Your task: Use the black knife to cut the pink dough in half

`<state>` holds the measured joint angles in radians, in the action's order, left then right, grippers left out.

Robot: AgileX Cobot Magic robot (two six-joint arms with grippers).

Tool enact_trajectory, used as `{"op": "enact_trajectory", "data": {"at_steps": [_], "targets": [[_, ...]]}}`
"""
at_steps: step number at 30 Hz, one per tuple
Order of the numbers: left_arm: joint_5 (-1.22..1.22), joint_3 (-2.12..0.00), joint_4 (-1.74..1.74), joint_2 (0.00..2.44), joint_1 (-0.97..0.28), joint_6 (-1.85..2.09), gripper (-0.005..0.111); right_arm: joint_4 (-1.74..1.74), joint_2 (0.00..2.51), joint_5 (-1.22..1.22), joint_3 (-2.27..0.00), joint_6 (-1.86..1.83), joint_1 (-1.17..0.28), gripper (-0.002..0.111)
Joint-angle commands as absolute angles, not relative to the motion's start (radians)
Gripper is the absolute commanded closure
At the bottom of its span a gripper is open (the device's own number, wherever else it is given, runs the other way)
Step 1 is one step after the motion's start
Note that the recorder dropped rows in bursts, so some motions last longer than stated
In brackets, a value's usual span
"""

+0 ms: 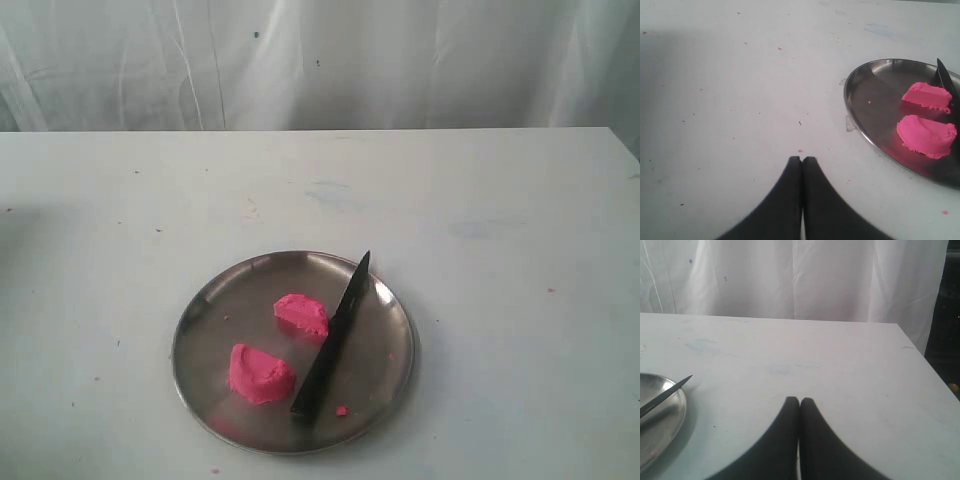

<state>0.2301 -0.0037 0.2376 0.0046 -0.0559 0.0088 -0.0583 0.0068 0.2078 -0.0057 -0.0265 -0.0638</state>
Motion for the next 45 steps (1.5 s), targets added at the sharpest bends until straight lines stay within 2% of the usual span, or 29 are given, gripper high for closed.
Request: {"op": "enact_trajectory", "data": {"at_steps": [1, 45], "targets": [[0.225, 0.000, 0.237, 0.000, -0.060, 0.000, 0.107, -0.051, 0.000, 0.207, 0.000, -0.023, -0.060, 0.108], [0.217, 0.000, 0.235, 0.000, -0.023, 0.000, 0.107, -0.051, 0.000, 0.207, 0.000, -0.023, -0.060, 0.108]]}}
